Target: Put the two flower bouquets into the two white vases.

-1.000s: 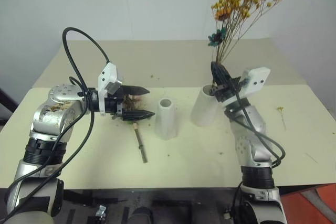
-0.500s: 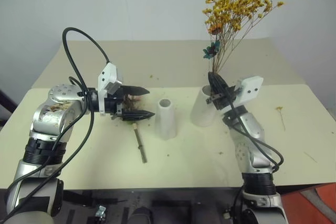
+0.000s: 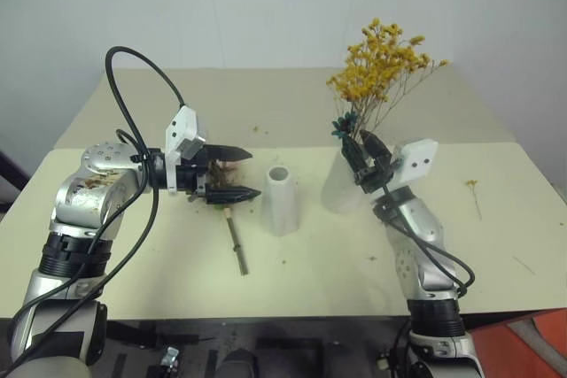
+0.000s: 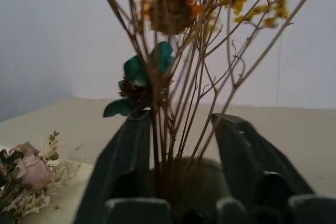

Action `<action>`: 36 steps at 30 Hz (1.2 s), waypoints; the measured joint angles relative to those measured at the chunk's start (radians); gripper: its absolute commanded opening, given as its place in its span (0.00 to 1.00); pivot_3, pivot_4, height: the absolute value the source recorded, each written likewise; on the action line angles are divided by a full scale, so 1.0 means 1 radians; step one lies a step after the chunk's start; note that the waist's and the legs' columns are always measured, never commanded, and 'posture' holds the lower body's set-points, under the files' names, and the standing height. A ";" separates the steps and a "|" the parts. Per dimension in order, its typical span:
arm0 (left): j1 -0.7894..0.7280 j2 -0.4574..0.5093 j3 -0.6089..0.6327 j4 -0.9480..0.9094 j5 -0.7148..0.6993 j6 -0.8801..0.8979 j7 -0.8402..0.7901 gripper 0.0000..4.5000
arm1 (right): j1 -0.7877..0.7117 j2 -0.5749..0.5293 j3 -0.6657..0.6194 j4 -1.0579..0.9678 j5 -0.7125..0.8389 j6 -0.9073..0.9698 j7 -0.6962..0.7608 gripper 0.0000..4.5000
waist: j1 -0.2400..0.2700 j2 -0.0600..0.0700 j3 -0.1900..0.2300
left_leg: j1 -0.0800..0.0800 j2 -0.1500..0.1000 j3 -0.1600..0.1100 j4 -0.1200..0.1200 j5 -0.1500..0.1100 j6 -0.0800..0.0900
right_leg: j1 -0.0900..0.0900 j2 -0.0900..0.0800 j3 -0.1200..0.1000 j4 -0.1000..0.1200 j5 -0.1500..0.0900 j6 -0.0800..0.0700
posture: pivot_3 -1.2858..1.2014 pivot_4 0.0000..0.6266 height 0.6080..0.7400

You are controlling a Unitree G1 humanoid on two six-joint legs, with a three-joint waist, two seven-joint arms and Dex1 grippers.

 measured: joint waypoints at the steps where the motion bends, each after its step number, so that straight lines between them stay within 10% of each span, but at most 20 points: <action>1: 0.000 0.000 0.000 0.000 0.000 0.000 0.000 1.00 | 0.000 0.000 0.000 0.000 -0.001 -0.001 -0.002 0.80 | 0.000 0.000 0.000 | 0.000 0.000 0.000 0.000 0.000 0.000 | 0.000 0.000 0.000 0.000 0.000 0.000 | 0.52 0.24 1.00; 4: -0.001 0.000 0.000 0.000 0.000 0.000 -0.001 1.00 | 0.000 0.000 0.000 0.000 -0.001 -0.002 -0.010 0.99 | -0.001 0.000 0.000 | 0.000 0.000 0.000 0.000 0.000 0.000 | 0.000 0.000 0.000 0.000 0.000 0.000 | 0.52 0.24 1.00; 36: 0.073 0.096 -0.019 -0.072 0.090 0.203 0.160 1.00 | 0.268 -0.732 -0.257 -0.448 0.498 0.531 0.469 0.99 | 0.004 -0.003 0.001 | 0.002 0.000 0.000 0.000 0.000 0.000 | 0.005 0.000 -0.001 -0.002 0.000 0.001 | 0.52 0.24 1.00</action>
